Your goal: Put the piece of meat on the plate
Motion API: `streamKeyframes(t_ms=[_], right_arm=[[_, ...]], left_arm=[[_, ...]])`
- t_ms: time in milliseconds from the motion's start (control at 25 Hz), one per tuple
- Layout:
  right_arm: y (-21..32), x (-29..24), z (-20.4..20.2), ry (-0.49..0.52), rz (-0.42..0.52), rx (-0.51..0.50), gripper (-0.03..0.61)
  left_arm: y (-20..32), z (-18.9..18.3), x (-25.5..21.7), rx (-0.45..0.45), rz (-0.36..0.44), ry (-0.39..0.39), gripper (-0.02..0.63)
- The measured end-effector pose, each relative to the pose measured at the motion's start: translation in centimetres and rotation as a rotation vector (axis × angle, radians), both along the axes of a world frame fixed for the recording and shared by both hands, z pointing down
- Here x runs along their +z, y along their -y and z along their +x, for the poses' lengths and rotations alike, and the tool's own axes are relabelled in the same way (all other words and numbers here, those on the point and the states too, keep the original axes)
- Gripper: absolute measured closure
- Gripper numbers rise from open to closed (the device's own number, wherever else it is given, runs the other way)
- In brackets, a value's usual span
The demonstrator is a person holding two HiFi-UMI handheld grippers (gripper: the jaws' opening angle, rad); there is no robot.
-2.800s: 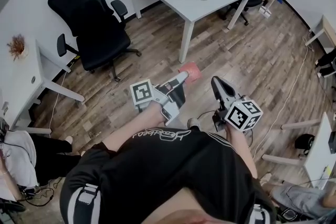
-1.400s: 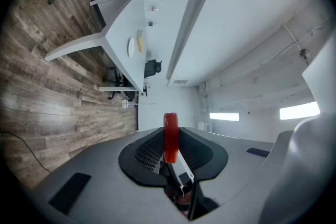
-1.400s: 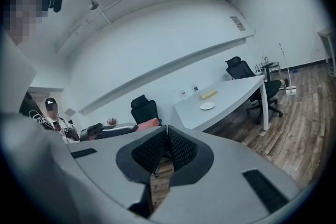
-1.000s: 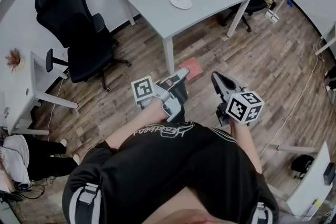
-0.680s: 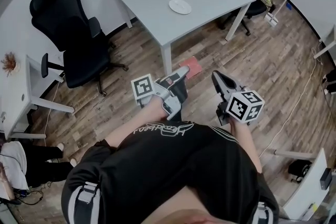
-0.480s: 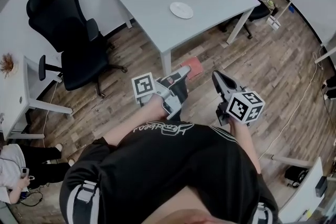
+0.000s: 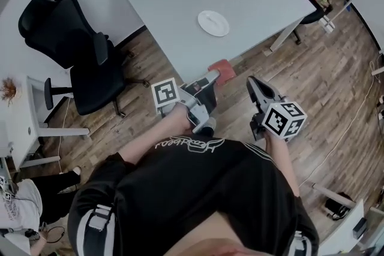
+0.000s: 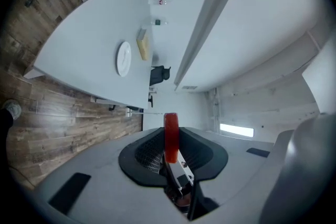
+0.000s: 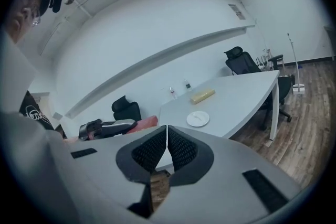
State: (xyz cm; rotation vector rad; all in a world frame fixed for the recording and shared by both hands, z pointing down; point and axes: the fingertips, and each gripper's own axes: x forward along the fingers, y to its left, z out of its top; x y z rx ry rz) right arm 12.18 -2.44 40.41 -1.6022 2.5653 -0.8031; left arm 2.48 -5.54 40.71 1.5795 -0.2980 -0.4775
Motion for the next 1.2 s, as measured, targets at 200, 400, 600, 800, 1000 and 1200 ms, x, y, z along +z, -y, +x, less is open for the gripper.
streamKeyframes(t_ms=[200,400,600,800,1000,1200], right_arm=[[6.7,1.3,0.8,0.023,-0.037,0.005,0.565],[11.3,1.8,1.2,0.012,-0.048,0.006,0.565],[11.1,1.0,1.2,0.004,-0.005,0.012,0.565],[13.8,0.7,1.1,0.006,-0.001,0.013,0.565],[14.6,0.9,0.9,0.004,0.001,-0.009,0.565],[17.2,0.7,0.8,0.005,-0.008,-0.042,0.565]], left_arm=[[6.4,0.9,1.1,0.004,-0.041,0.014,0.528],[10.9,1.2,1.6,0.004,-0.046,0.015,0.528],[10.8,1.1,1.1,0.006,-0.006,0.020,0.528],[13.5,0.9,1.0,0.003,-0.013,0.021,0.528],[14.3,0.5,1.0,-0.022,-0.008,0.015,0.528],[16.4,0.7,0.9,-0.043,-0.017,0.016,0.528]])
